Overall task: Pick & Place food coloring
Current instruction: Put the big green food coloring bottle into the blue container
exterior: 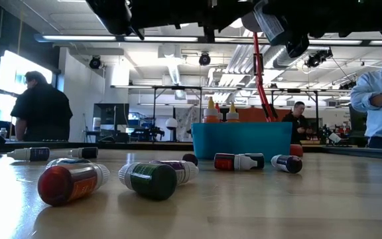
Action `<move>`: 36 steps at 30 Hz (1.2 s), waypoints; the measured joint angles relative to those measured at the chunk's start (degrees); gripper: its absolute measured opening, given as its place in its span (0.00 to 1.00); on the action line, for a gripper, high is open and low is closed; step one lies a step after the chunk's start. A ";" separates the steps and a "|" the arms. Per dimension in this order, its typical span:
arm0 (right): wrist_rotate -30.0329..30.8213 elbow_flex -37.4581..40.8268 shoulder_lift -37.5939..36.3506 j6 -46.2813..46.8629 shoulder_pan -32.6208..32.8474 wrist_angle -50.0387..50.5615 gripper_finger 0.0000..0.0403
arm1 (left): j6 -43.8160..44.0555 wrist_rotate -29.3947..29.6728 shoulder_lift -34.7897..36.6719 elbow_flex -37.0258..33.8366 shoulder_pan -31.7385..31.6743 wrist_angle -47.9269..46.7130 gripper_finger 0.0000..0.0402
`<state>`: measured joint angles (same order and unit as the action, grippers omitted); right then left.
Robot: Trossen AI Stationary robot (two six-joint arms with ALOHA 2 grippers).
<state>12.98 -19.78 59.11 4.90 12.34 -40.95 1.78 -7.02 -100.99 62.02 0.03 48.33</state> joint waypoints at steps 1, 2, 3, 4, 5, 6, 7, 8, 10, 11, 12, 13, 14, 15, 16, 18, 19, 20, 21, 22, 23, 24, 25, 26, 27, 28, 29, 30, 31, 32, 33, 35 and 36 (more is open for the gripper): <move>-0.26 -0.02 0.63 0.18 -0.31 -0.62 0.31 | 0.00 -0.72 0.00 0.00 -0.02 0.14 0.47; -0.89 -0.02 1.16 0.45 -0.75 -1.37 0.31 | 0.00 -1.37 0.00 0.00 -0.02 0.34 0.47; -1.50 -0.01 1.62 0.70 -1.20 -2.36 0.31 | 0.00 -1.38 0.00 0.00 -0.02 0.52 0.47; -2.18 -0.02 2.01 1.05 -1.68 -3.32 0.31 | 0.00 -1.40 0.00 0.00 -0.02 0.67 0.47; -2.94 -0.02 2.36 1.19 -2.07 -4.24 0.31 | 0.00 -1.40 0.00 0.00 -0.02 0.75 0.47; -3.38 -0.04 2.76 1.55 -2.34 -5.00 0.31 | 0.00 -1.38 0.00 0.00 -0.02 0.82 0.47; -3.55 -0.04 3.06 1.62 -2.51 -5.34 0.31 | 0.00 -1.40 0.00 0.00 -0.02 0.82 0.47; -3.63 -0.04 3.33 1.62 -2.64 -5.50 0.31 | 0.00 -1.40 0.00 0.00 -0.02 0.82 0.47; -3.74 -0.04 3.75 1.63 -2.67 -6.07 0.31 | 0.00 -1.40 0.00 0.00 -0.02 0.81 0.47; -3.74 -0.04 3.92 1.62 -2.67 -6.36 0.31 | 0.00 -1.40 0.00 0.00 -0.02 0.89 0.47; -3.76 -0.04 3.99 1.62 -2.67 -6.46 0.31 | 0.00 -1.40 0.00 0.00 -0.02 1.18 0.47; -3.76 -0.04 4.01 1.62 -2.67 -6.40 0.31 | 0.00 -1.40 0.00 0.00 -0.02 1.26 0.47; -3.78 -0.04 4.03 1.62 -2.67 -6.34 0.31 | 0.00 -1.38 0.00 0.00 -0.02 1.37 0.47; -3.76 -0.04 4.03 1.55 -2.67 -6.37 0.31 | 0.00 -1.32 0.00 0.00 -0.02 1.36 0.47; -3.78 -0.04 4.03 1.50 -2.67 -6.48 0.31 | 0.01 -1.12 0.00 0.00 -0.02 1.32 0.47; -3.77 -0.04 4.03 1.18 -2.67 -6.62 0.31 | 0.00 -0.99 0.00 -0.02 -0.02 1.32 0.46; -3.76 -0.04 4.03 1.13 -2.67 -6.57 0.31 | 0.00 -0.99 0.00 -0.02 -0.02 1.30 0.44; -3.70 -0.04 4.03 1.10 -2.67 -6.54 0.31 | 0.00 -0.99 0.00 -0.02 -0.02 1.26 0.42; -3.61 -0.04 4.03 1.08 -2.67 -6.54 0.31 | 0.00 -0.99 0.00 -0.02 -0.02 1.24 0.40; -3.53 -0.04 4.03 1.09 -2.67 -6.55 0.31 | 0.00 -0.99 0.00 -0.02 -0.02 1.23 0.37; -3.53 -0.04 4.03 1.07 -2.67 -6.56 0.31 | 0.02 -0.98 0.00 -0.02 -0.02 1.21 0.34; -3.51 -0.04 4.03 1.01 -2.67 -6.56 0.31 | 0.12 -1.06 0.00 -0.03 -0.02 1.22 0.30; -3.43 -0.04 4.03 1.01 -2.67 -6.57 0.31 | 0.15 -1.25 0.00 -0.04 -0.02 1.23 0.27; -3.36 -0.04 4.03 0.95 -2.67 -6.59 0.31 | 0.17 -1.49 0.00 -0.04 -0.02 1.23 0.24; -3.25 -0.04 4.03 0.90 -2.67 -6.68 0.31 | 0.17 -1.68 0.00 -0.04 -0.02 1.23 0.22; -3.06 -0.04 4.03 0.88 -2.67 -6.80 0.31 | 0.17 -1.84 0.00 -0.04 -0.02 1.25 0.22; -2.93 -0.04 4.03 0.88 -2.67 -6.86 0.31 | 0.17 -2.02 0.00 -0.04 -0.02 1.24 0.22; -2.91 -0.04 4.03 0.88 -2.67 -6.88 0.31 | 0.15 -2.10 0.00 -0.04 -0.02 1.21 0.22; -2.87 -0.04 4.03 0.89 -2.65 -6.86 0.31 | 0.15 -2.14 0.00 -0.04 -0.02 1.11 0.22; -2.86 -0.04 4.03 0.88 -2.65 -6.86 0.31 | 0.15 -2.24 0.00 -0.04 -0.02 0.92 0.22; -2.84 -0.04 4.03 0.90 -2.65 -6.85 0.31 | 0.13 -2.30 0.02 -0.04 -0.02 0.72 0.22; -2.83 -0.04 4.03 0.78 -2.65 -6.80 0.31 | 0.13 -2.37 0.02 -0.04 -0.02 0.34 0.22; -2.84 -0.04 4.03 0.44 -2.65 -6.78 0.31 | 0.07 -2.47 0.04 -0.04 -0.02 0.18 0.23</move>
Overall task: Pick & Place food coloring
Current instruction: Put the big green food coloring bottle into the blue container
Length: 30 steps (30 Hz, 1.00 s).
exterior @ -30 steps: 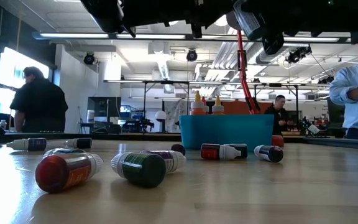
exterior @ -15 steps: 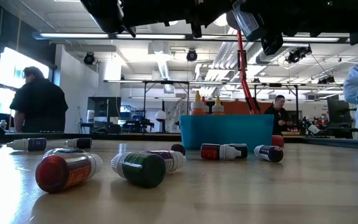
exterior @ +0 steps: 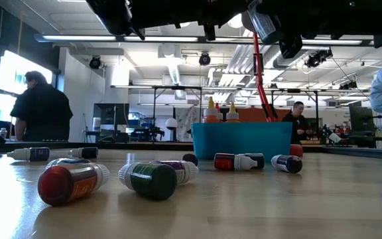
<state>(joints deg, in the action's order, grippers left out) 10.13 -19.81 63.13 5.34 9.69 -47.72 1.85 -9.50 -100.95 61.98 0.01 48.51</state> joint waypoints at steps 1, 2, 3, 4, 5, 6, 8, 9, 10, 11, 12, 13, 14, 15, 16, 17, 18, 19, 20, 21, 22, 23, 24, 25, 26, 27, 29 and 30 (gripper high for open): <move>0.00 0.00 0.00 -0.25 0.00 0.05 0.31 | -0.11 -0.02 0.00 0.00 0.00 -0.05 0.23; -0.02 0.00 0.00 -0.30 0.00 0.11 0.31 | -0.11 -0.02 0.00 0.00 0.00 -0.09 0.24; -0.02 0.00 0.00 -0.30 0.00 0.20 0.32 | -0.11 -0.02 0.00 0.00 0.00 -0.14 0.24; -0.04 0.00 0.00 -0.32 0.00 0.40 0.33 | -0.11 0.03 0.00 0.00 0.00 -0.25 0.24; -0.11 0.00 0.00 -0.33 0.00 0.72 0.34 | -0.09 0.39 0.00 0.00 0.00 -0.47 0.24; -0.26 0.00 0.00 -0.35 -0.02 0.98 0.36 | -0.05 0.99 0.00 0.00 0.00 -0.70 0.24; -0.49 0.00 0.00 -0.56 -0.02 1.20 0.40 | 0.04 1.48 -0.03 0.00 0.02 -1.17 0.24; -0.48 0.00 -0.01 -1.03 -0.02 1.15 0.42 | 0.04 1.81 -0.10 0.00 0.04 -1.43 0.24; -0.31 0.00 -0.07 -1.38 -0.02 1.20 0.44 | 0.06 2.25 -0.15 -0.01 0.04 -1.71 0.24; 0.08 0.00 -0.07 -1.59 -0.02 1.33 0.46 | 0.06 2.57 -0.15 -0.02 0.04 -2.12 0.24; 0.87 0.00 -0.07 -1.67 -0.02 1.84 0.48 | -0.05 2.95 -0.13 -0.02 0.04 -2.57 0.23; 1.71 0.00 -0.07 -1.70 0.00 2.56 0.49 | -0.09 3.71 -0.13 -0.02 0.04 -3.12 0.23; 2.87 0.00 -0.16 -1.77 0.00 3.34 0.50 | -0.09 4.38 -0.13 -0.02 0.02 -3.80 0.22; 4.25 0.00 -0.29 -1.86 -0.02 4.50 0.51 | -0.11 5.22 -0.13 -0.02 0.02 -4.41 0.22; 5.81 0.00 -0.63 -2.04 -0.02 6.01 0.52 | -0.11 6.09 -0.14 -0.02 0.02 -5.15 0.22; 7.52 0.00 -1.03 -2.57 -0.02 7.79 0.52 | -0.11 7.33 -0.13 -0.02 0.02 -6.21 0.22; 9.03 0.00 -1.48 -2.99 -0.02 9.72 0.52 | -0.11 9.19 -0.13 -0.01 0.02 -7.78 0.22; 10.38 -0.02 -2.04 -3.28 -0.02 11.79 0.52 | -0.19 11.32 -0.13 -0.01 0.02 -9.76 0.22; 10.96 0.00 -2.64 -3.40 -0.02 14.05 0.52 | -0.35 13.94 -0.13 -0.02 0.03 -11.83 0.22; 10.89 -0.01 -3.14 -3.24 -0.02 16.05 0.52 | -0.38 16.64 -0.13 -0.02 0.04 -13.58 0.22; 10.35 0.00 -3.61 -2.70 -0.04 18.04 0.52 | -0.09 19.45 -0.13 -0.04 0.02 -14.83 0.22; 9.63 -0.01 -3.97 -2.12 -0.03 19.95 0.52 | 0.35 22.01 -0.13 -0.04 0.00 -15.40 0.22; 8.95 -0.01 -4.29 -1.35 -0.02 21.46 0.52 | 0.96 23.89 -0.13 -0.04 0.00 -15.48 0.22; 8.77 -0.01 -4.58 -0.92 -0.01 22.73 0.52 | 1.25 25.45 -0.13 -0.04 -0.04 -15.36 0.22; 8.62 0.00 -4.84 -0.86 0.00 23.75 0.52 | 1.37 26.51 -0.13 -0.04 -0.07 -15.11 0.22; 8.83 0.00 -5.17 -0.88 -0.01 24.40 0.52 | 1.53 27.03 -0.13 -0.04 -0.05 -14.92 0.22; 9.58 0.00 -5.58 -0.89 -0.02 24.84 0.52 | 3.98 28.69 -0.15 -0.02 0.01 -14.86 0.22; 10.05 0.00 -5.84 -0.89 -0.02 24.74 0.52 | 5.70 29.68 -0.41 -0.02 0.13 -14.71 0.22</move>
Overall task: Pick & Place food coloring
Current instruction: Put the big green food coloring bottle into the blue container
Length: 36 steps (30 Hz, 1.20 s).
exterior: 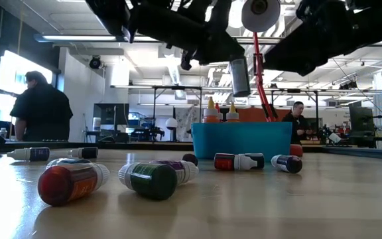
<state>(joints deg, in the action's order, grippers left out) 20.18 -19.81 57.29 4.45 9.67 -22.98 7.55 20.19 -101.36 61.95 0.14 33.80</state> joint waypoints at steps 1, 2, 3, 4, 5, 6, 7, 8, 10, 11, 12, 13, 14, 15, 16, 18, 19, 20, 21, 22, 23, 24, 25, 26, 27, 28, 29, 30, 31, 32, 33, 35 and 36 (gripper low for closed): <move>0.52 0.00 -0.26 0.00 0.00 0.06 0.52 | 1.58 0.85 -0.31 0.00 0.30 0.13 0.22; 0.83 -0.02 -0.48 0.00 0.00 0.03 0.52 | 2.97 2.14 -0.74 0.00 0.40 0.05 0.22; 1.03 0.00 -0.79 0.00 0.00 0.02 0.52 | 3.79 3.33 -1.23 0.00 0.77 0.10 0.22; 1.07 0.00 -1.10 0.00 0.00 0.04 0.53 | 4.63 4.47 -1.90 0.00 1.13 0.62 0.22; 1.08 0.00 -1.40 0.00 0.00 0.04 0.53 | 4.83 5.91 -2.72 0.00 1.50 2.02 0.22; 1.10 0.00 -1.68 0.00 0.00 0.05 0.53 | 4.75 7.21 -3.46 0.00 2.15 3.37 0.22; 1.10 0.00 -2.03 0.00 0.00 0.05 0.52 | 4.29 8.67 -4.18 0.00 2.89 4.75 0.22; 1.10 0.00 -2.39 0.00 0.00 0.08 0.52 | 3.25 10.32 -4.93 0.00 3.69 6.25 0.22; 0.94 0.00 -3.01 0.00 0.00 0.04 0.52 | 1.37 14.93 -6.10 0.03 5.36 7.65 0.22; 0.74 -0.02 -3.29 0.00 0.00 0.10 0.53 | 0.91 17.44 -6.42 0.00 6.21 7.77 0.22; 0.56 0.00 -3.57 0.00 0.02 0.13 0.53 | 0.66 19.60 -6.71 0.07 7.05 8.32 0.22; 0.48 -0.01 -3.86 0.01 0.02 0.11 0.53 | 0.64 21.69 -6.97 0.69 7.89 8.05 0.22; 0.46 -0.01 -4.13 0.02 0.06 0.13 0.53 | 0.61 23.78 -7.32 1.67 8.83 7.45 0.22; 0.46 0.00 -4.26 0.02 0.09 0.09 0.53 | 0.28 25.84 -7.65 2.78 9.71 6.10 0.22; 0.46 -0.01 -4.38 0.02 0.09 0.10 0.53 | -0.29 27.89 -8.16 4.21 10.55 4.57 0.22; 0.26 0.00 -4.51 0.03 0.09 0.26 0.52 | -1.25 31.07 -10.10 8.24 12.06 0.15 0.22; 0.11 0.00 -4.52 0.05 0.11 0.26 0.52 | -1.28 32.99 -11.11 10.19 12.68 -2.74 0.22; -0.29 0.00 -4.52 0.23 0.11 0.40 0.52 | -1.11 35.22 -12.08 12.21 13.14 -5.97 0.22; -0.75 0.00 -4.53 0.66 0.11 0.50 0.53 | -0.10 36.88 -13.27 14.34 13.45 -8.73 0.22; -1.31 0.00 -4.54 1.15 0.11 0.61 0.53 | 1.74 37.83 -14.63 16.40 13.66 -11.00 0.22; -1.73 0.00 -4.52 1.60 0.11 0.61 0.53 | 3.81 38.40 -15.67 18.04 13.63 -13.16 0.22; -2.16 -0.01 -4.53 1.87 0.11 0.57 0.53 | 5.53 39.13 -16.51 19.26 13.53 -15.54 0.22; -2.36 0.00 -4.53 2.06 0.11 0.59 0.53 | 7.01 39.94 -17.54 20.48 13.40 -16.88 0.22; -2.61 0.00 -4.52 2.12 0.11 0.57 0.53 | 8.15 40.56 -18.72 21.62 13.29 -17.17 0.22; -2.63 0.00 -4.54 2.10 0.13 0.59 0.52 | 8.78 41.85 -19.60 22.23 12.88 -17.25 0.22; -2.62 0.00 -4.52 2.10 0.12 0.61 0.52 | 8.86 43.81 -19.96 22.36 12.60 -17.69 0.22; -2.62 -0.01 -4.52 2.15 0.11 0.59 0.52 | 9.11 45.18 -20.04 22.38 12.58 -18.12 0.22; -2.62 0.00 -4.54 2.24 0.12 0.61 0.53 | 10.02 45.61 -20.03 22.33 12.33 -17.99 0.22; -2.62 -0.01 -4.52 2.62 0.12 0.64 0.53 | 11.58 45.76 -19.86 21.93 11.88 -17.51 0.22; -2.62 -0.01 -4.52 3.00 0.11 0.66 0.53 | 13.59 45.80 -19.69 21.32 11.73 -17.76 0.22; -2.62 0.00 -4.52 3.06 0.12 0.68 0.53 | 15.55 45.74 -19.69 20.83 11.57 -18.35 0.22; -2.61 0.00 -4.52 3.06 0.11 0.99 0.53 | 17.71 45.69 -20.01 20.25 11.01 -19.67 0.22; -2.60 -0.01 -4.52 3.06 0.12 1.14 0.52 | 18.47 45.18 -20.02 20.09 10.89 -19.94 0.22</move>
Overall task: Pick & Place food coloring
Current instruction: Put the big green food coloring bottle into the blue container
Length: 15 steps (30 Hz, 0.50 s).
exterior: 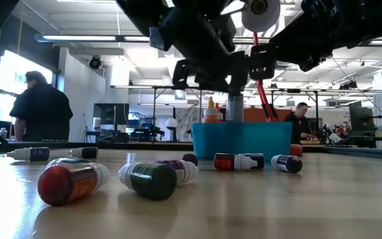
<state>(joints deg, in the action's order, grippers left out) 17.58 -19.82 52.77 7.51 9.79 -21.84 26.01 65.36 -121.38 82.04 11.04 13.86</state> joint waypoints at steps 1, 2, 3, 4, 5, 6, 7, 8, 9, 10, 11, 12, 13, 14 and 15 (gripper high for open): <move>-0.01 0.01 0.00 0.00 0.01 0.07 0.52 | 1.10 -0.73 0.04 -0.13 -0.35 0.05 0.22; -0.01 0.01 0.00 0.00 0.01 0.08 0.52 | 2.50 -1.43 -0.10 -0.19 -0.63 -0.32 0.22; -0.01 0.01 0.00 0.00 -0.01 0.08 0.53 | 3.69 -1.63 -0.62 -0.20 -0.68 -0.52 0.22; -0.01 0.01 0.00 0.00 0.01 0.15 0.53 | 4.06 -1.19 -1.10 -0.26 -0.69 -1.06 0.22; -0.01 0.01 0.00 -0.02 -0.01 0.26 0.53 | 3.68 -0.11 -1.38 -0.49 -0.69 -2.07 0.22; -0.01 0.01 0.00 -0.01 0.00 0.32 0.53 | 2.67 0.94 -1.59 -0.61 -0.66 -2.47 0.22; -0.01 0.01 0.00 -0.01 0.00 0.34 0.53 | 1.82 1.72 -2.09 -0.45 -0.64 -1.68 0.22; -0.05 0.01 0.00 -0.01 -0.01 0.44 0.52 | 1.59 2.07 -2.40 -0.14 -0.64 -1.35 0.22; -0.15 0.01 0.00 -0.02 0.00 0.53 0.52 | 1.48 2.41 -2.45 -0.23 -0.64 -2.08 0.22; -0.14 0.01 0.00 -0.02 0.01 0.59 0.52 | 1.39 2.67 -2.63 -0.40 -0.64 -2.47 0.22; -0.12 0.01 0.00 -0.02 -0.01 0.75 0.53 | 1.55 2.14 -2.92 -0.42 -0.64 -2.47 0.22; -0.13 0.01 0.00 -0.02 -0.01 1.16 0.53 | 2.02 1.90 -3.53 -0.35 -0.64 -2.28 0.22; -0.15 0.01 0.00 -0.02 0.00 1.38 0.53 | 2.63 1.93 -3.99 -0.25 -0.64 -2.06 0.22; -0.15 0.01 0.00 -0.02 0.01 1.33 0.53 | 2.74 2.33 -4.17 -0.39 -0.76 -2.66 0.23; -0.15 0.01 0.00 -0.02 0.00 1.39 0.53 | 2.74 2.77 -4.23 -0.53 -0.91 -3.14 0.25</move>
<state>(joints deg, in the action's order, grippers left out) 17.43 -19.81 52.77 7.49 9.79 -20.45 28.75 68.13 -125.61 81.52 10.12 10.72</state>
